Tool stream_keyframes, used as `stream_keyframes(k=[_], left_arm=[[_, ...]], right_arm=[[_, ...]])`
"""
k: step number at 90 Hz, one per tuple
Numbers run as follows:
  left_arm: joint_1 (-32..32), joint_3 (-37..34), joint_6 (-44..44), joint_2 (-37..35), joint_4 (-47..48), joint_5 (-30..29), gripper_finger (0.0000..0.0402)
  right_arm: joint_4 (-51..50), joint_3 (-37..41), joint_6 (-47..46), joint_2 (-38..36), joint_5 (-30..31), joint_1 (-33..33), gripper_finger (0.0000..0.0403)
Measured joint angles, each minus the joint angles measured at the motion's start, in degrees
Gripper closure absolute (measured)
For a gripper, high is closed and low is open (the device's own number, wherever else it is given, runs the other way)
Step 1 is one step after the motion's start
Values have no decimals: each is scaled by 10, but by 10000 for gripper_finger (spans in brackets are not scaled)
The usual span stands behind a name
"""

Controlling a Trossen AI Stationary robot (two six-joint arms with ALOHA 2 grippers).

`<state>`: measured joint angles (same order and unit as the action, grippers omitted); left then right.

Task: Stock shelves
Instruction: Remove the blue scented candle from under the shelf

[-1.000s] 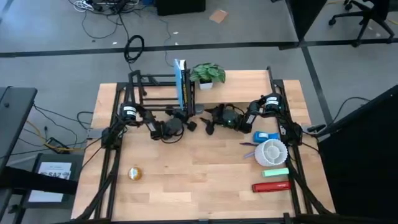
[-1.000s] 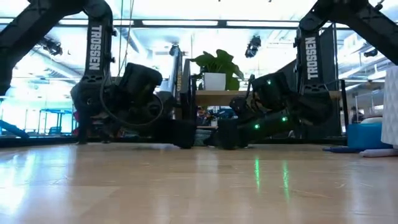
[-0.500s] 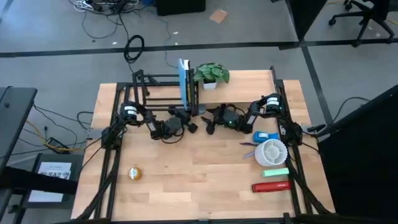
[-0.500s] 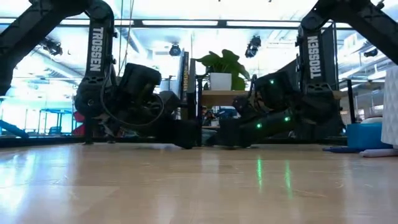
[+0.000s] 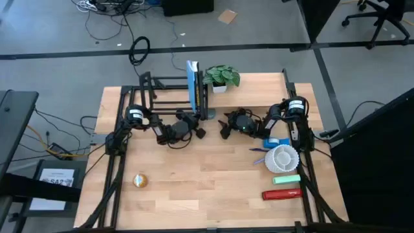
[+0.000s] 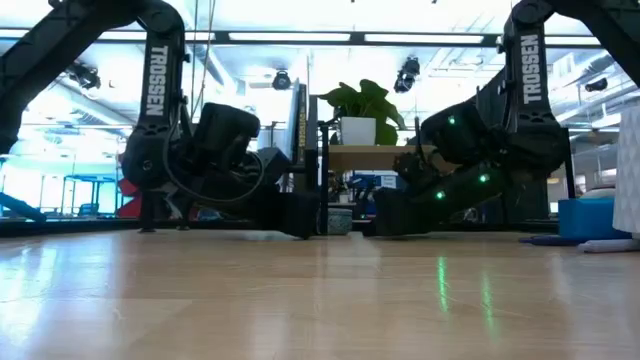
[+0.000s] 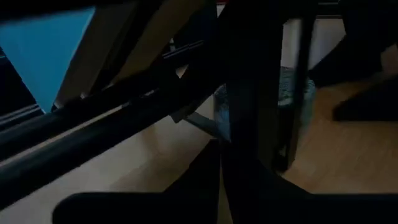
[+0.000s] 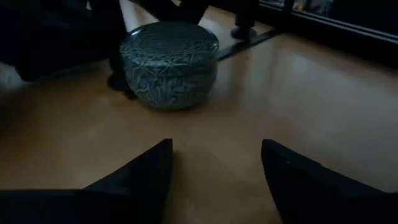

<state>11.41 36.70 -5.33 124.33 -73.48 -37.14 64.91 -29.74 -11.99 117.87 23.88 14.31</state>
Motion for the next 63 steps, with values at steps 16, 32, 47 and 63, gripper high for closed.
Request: stream_keyframes(k=[16,32,47,63], left_arm=[[17,10,-33,0,25,24,402],[22,31,1,0,34,53,402],[22,41,21,0,33,94,402],[21,41,23,0,32,118,401]], right_arm=[[2,0,-3,0,0,0,190],[3,0,-4,0,0,0,190],[3,-1,-4,0,0,0,190],[4,-1,-4,0,0,0,190]])
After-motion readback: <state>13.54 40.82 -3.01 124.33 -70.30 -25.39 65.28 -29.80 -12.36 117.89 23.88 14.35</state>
